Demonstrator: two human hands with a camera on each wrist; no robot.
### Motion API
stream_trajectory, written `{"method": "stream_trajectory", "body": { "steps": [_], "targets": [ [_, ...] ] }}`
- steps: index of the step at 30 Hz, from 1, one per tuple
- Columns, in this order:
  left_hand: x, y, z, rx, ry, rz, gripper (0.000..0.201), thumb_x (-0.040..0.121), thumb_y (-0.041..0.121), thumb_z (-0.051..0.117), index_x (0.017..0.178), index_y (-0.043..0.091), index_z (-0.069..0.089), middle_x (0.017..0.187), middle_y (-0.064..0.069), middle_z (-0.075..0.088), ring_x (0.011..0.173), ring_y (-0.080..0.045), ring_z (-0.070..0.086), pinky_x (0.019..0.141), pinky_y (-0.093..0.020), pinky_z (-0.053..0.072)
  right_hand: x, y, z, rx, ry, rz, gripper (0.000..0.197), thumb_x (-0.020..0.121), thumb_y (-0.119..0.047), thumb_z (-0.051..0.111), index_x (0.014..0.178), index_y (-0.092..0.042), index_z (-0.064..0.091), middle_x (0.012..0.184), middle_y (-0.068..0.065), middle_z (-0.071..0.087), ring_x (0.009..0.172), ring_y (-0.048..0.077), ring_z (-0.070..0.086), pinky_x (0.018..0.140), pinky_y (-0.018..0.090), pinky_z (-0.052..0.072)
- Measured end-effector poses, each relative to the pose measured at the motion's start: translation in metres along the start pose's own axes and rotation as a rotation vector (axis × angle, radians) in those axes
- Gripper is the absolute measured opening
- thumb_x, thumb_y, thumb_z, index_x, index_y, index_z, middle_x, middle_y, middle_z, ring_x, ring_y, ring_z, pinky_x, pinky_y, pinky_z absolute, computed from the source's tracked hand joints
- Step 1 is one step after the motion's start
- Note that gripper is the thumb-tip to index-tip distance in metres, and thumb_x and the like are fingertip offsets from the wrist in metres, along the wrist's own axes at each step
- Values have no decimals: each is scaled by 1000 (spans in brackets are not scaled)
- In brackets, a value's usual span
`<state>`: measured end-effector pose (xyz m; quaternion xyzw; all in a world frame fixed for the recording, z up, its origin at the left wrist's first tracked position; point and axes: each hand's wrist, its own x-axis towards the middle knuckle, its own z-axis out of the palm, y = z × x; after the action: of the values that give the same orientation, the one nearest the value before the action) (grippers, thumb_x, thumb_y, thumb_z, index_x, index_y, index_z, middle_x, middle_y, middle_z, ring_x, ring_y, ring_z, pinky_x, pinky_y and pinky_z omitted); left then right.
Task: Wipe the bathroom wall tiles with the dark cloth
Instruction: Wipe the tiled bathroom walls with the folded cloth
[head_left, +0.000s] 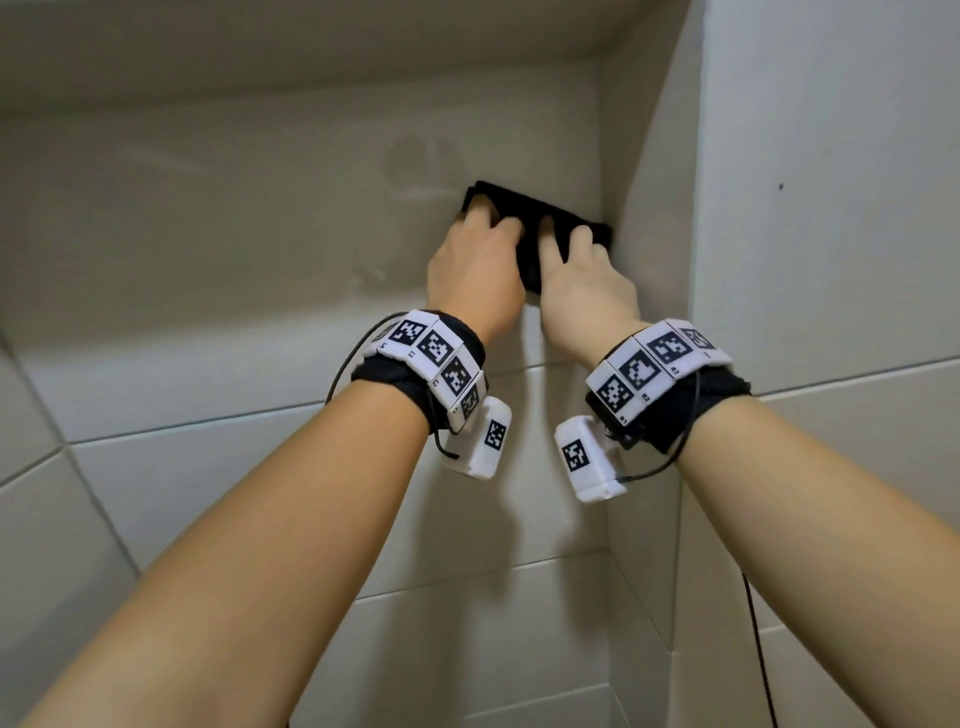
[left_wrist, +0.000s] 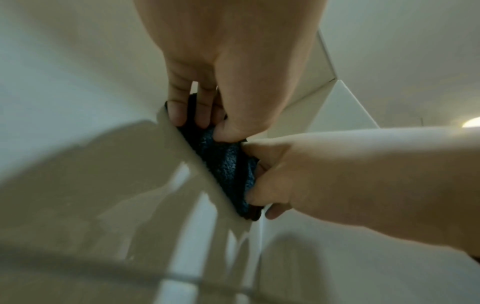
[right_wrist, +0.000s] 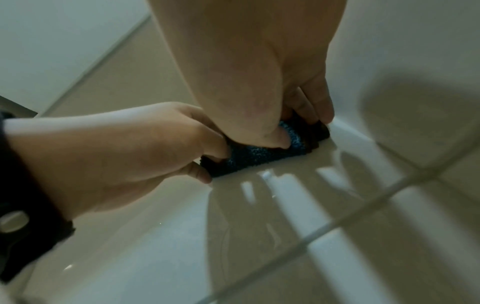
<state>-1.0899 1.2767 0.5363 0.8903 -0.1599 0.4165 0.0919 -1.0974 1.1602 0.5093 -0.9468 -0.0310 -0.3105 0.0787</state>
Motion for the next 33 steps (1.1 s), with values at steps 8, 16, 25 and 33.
{"method": "stream_trajectory", "body": {
  "steps": [8,16,25,33],
  "targets": [
    [-41,-7,30,-28,-8,-13,40,84,10,52,121,17,63,119,-8,50,104,-30,51,68,-41,47,-27,12,34,36,-53,-17,84,91,-8,50,156,-21,0,143,14,25,126,32,35,77,39,40],
    [-75,-8,57,-101,8,-45,36,83,4,54,117,13,66,115,-9,53,103,-29,52,71,-43,51,-54,16,64,63,-109,-16,92,88,-9,54,156,-21,-5,140,13,25,125,31,34,86,40,44],
    [-105,-12,83,-151,49,-59,48,78,-2,58,125,9,64,115,-13,55,100,-31,55,73,-43,53,-67,24,82,94,-82,-39,93,85,-9,57,157,-29,1,141,10,26,126,31,33,100,42,38],
    [-114,-2,92,-206,59,-113,49,78,-2,59,126,8,66,111,-14,55,99,-32,55,73,-42,52,-79,24,86,192,-59,-16,81,89,-16,52,157,-22,8,151,11,22,137,32,27,110,42,31]
  ]
}}
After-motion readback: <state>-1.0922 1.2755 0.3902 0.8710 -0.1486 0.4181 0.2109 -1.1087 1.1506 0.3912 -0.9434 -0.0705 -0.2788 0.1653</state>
